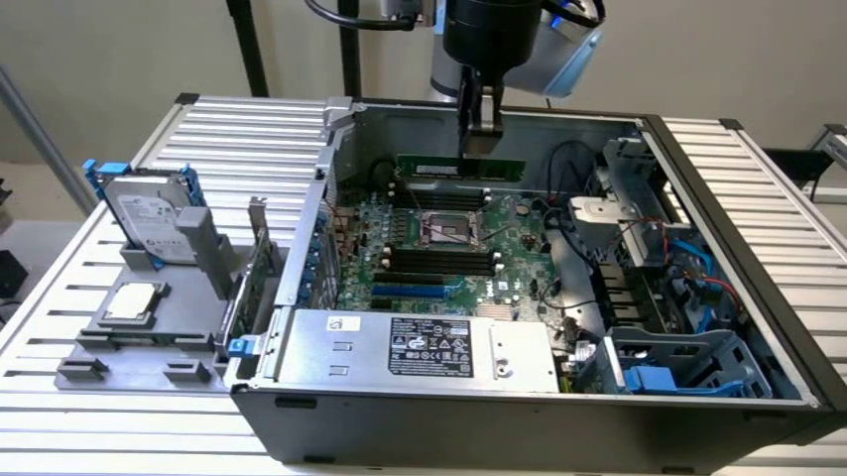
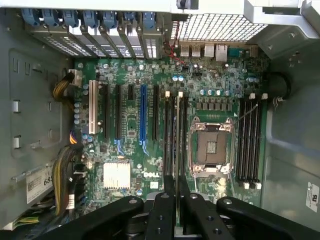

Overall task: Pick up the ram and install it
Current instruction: 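Pick up the ram and move it above insertion slot, then insert the ram into the slot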

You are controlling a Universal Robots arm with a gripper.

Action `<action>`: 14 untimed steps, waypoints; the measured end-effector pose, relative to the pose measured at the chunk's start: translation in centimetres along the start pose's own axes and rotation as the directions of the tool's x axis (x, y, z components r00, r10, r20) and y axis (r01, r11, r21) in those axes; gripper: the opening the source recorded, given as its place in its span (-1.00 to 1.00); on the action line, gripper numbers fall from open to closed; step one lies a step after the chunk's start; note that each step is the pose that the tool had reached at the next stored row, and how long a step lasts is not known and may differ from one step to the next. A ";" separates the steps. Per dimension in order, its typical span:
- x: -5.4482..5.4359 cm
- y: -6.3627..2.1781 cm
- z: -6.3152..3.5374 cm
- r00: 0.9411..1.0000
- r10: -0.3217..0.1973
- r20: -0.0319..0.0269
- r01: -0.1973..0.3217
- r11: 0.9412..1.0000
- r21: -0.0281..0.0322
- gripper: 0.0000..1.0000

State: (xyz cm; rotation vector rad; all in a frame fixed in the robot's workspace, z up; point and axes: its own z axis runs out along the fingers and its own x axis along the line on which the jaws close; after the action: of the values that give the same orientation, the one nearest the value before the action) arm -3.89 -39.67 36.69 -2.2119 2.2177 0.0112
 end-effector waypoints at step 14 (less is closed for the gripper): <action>0.0 -0.01 0.02 1.000 0.000 0.000 0.000 1.000 0.000 -0.73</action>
State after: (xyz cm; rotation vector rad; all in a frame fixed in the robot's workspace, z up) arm -3.88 -39.67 36.68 -2.2119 2.2174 0.0114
